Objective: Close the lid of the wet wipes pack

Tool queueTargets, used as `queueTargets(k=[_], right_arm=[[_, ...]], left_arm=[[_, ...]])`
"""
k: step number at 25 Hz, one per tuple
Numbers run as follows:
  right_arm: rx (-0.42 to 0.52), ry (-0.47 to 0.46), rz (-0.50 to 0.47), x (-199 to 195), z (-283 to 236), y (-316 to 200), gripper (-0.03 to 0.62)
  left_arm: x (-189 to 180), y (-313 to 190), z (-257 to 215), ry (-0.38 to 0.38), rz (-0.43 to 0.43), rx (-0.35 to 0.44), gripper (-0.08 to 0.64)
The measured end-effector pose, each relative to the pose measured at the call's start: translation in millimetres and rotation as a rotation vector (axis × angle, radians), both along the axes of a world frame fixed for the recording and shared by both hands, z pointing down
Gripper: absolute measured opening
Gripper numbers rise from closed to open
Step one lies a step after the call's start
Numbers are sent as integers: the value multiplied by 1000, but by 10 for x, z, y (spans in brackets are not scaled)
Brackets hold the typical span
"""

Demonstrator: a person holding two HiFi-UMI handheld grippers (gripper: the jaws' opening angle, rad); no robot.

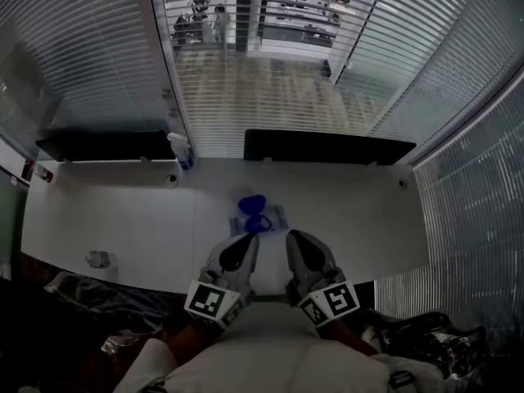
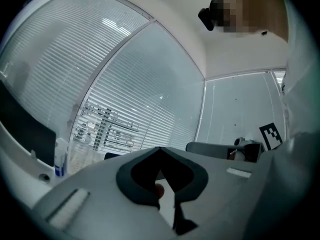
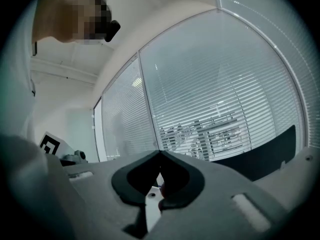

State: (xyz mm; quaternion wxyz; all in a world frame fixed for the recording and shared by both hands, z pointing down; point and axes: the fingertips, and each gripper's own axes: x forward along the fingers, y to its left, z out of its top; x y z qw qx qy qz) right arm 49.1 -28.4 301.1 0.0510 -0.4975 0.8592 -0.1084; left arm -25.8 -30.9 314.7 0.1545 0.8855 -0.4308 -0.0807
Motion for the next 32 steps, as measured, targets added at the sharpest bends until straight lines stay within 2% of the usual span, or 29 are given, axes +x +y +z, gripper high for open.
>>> queueTargets(k=[10,23,28,32], right_arm=[[14,-7,-10,104,-6,-152,0],[23,-2,-62,446,6,-285,0],[30,22,-85,468,77,-249,0],[26,48,-107,460,128,-345,0]], left_arm=[[78,-130,-23,-10,-28,8,3],[421,-255,-72,-46,-94,5,3],[437,-221,48,-66,-107,8,3],[372,-304,142,-81,-134,-21,2]])
